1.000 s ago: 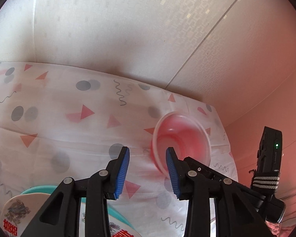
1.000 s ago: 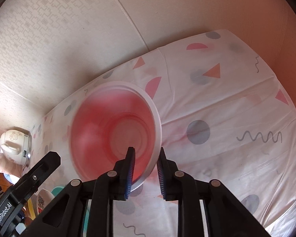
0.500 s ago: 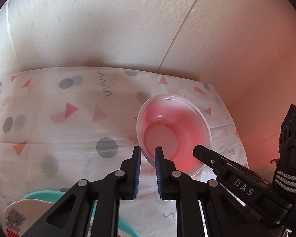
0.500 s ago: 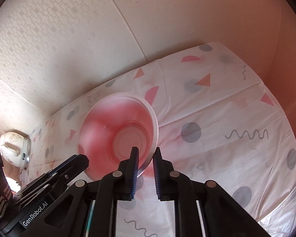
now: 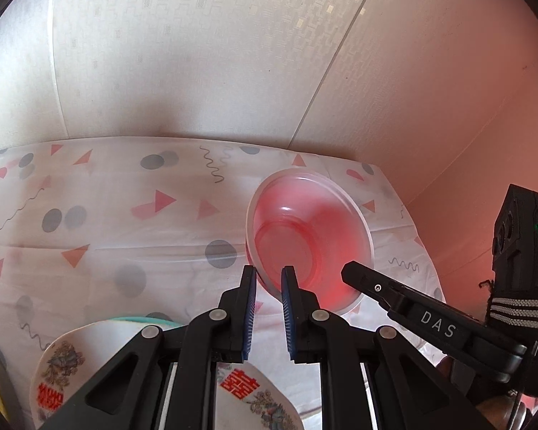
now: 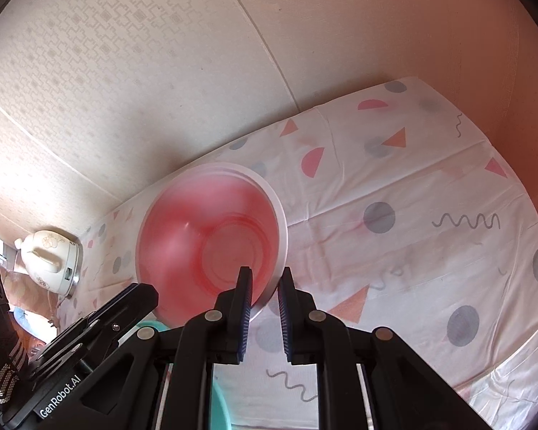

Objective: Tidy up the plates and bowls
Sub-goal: 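Lift the red bowl and carry it over the steel bowl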

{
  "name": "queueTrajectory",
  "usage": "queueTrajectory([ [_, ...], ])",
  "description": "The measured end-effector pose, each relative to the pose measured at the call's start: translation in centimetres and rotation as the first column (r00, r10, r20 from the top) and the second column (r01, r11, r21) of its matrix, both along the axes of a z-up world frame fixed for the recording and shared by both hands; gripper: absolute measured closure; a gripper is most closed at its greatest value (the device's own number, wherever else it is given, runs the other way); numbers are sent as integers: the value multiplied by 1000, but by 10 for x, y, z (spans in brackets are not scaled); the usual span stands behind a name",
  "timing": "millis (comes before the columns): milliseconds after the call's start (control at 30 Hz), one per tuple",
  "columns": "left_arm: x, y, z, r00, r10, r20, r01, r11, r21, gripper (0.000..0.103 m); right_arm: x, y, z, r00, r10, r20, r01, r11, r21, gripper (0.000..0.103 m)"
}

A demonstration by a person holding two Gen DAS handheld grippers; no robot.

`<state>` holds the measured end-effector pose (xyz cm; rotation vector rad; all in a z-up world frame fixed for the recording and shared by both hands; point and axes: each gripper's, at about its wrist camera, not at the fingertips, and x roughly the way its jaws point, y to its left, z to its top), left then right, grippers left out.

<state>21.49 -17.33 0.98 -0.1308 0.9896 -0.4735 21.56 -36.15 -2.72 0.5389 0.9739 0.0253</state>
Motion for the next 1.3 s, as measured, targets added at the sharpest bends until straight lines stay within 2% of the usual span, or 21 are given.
queueTrajectory([
  [433,-39,59,25,996,47,71,-45,998,-32,89,-10,50,17,993,104,47,-105,994,9,89],
  [833,-63,118,32,987,143,77,-138,988,-67,89,-16,108,33,975,211,75,-212,977,-1,89],
  [1033,-76,144,32,978,190,83,-186,981,-63,89,-18,138,35,959,272,78,-273,962,3,89],
  [1300,-98,193,31,959,273,80,-268,961,-66,89,-19,191,36,922,379,82,-381,924,6,89],
])
